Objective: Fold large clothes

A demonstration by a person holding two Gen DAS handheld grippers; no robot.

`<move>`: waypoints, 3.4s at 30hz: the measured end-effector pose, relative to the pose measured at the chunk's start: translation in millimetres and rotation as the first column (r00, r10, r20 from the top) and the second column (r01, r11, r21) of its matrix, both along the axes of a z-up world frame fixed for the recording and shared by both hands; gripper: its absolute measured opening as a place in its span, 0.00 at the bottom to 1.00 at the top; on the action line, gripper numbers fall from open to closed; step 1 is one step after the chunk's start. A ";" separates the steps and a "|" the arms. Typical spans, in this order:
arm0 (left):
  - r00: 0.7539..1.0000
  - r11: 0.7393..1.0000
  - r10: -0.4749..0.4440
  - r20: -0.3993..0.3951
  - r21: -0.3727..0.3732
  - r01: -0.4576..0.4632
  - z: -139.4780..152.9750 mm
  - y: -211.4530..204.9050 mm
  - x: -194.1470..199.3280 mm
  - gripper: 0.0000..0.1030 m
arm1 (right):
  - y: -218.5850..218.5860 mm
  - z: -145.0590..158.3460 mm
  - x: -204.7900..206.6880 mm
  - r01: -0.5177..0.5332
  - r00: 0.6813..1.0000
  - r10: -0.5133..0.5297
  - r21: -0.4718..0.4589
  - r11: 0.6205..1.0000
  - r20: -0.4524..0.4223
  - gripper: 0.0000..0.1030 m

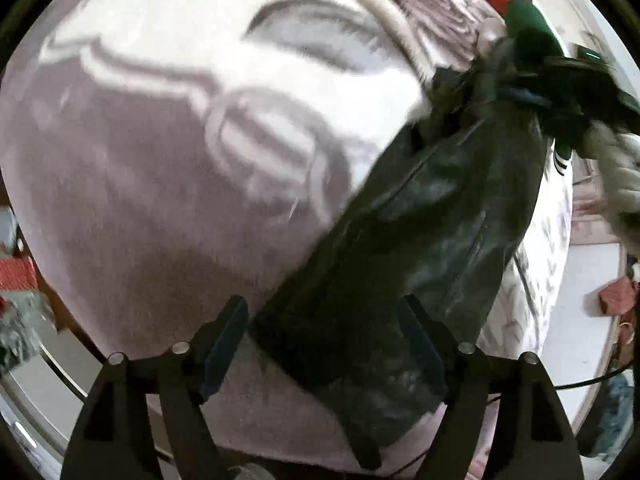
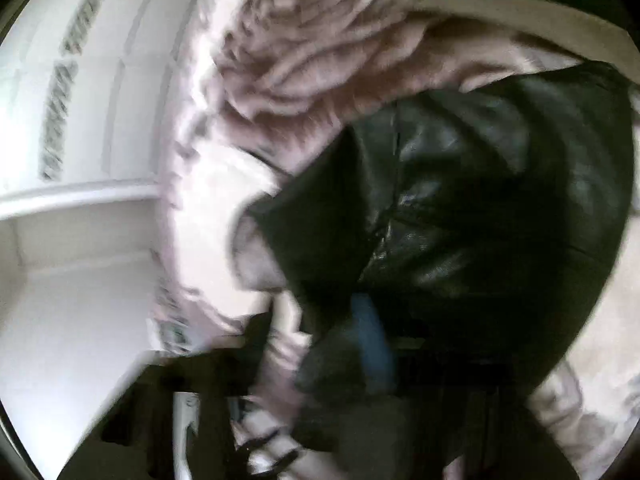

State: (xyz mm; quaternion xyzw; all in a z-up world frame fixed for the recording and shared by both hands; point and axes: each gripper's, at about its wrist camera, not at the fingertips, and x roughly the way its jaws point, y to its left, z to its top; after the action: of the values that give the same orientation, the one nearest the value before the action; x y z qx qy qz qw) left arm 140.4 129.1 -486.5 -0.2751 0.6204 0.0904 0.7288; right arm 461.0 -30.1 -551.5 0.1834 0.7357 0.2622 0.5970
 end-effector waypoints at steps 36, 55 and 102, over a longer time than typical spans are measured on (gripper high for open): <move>0.999 0.995 -0.016 0.050 0.099 0.011 -30.1 -19.1 155.4 1.00 | -185.4 -107.8 51.5 0.226 0.965 -0.195 0.173 0.959 -0.177 0.67; 0.999 0.987 -0.042 -0.022 0.151 0.045 -6.0 -64.2 67.0 1.00 | -422.2 0.5 -130.9 0.643 0.727 -0.686 -0.319 0.697 -0.035 0.42; 0.975 0.974 0.219 0.016 -0.062 -0.218 -26.2 -48.0 0.7 0.97 | -308.1 28.7 -131.1 0.218 0.972 -0.231 -0.194 0.957 -0.049 0.45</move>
State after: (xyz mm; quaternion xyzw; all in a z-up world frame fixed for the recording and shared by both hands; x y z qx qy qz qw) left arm 141.1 81.1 -512.7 -0.3645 0.5804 0.1483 0.7130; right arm 329.9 -338.2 -522.8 0.2180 0.7522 0.1158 0.6109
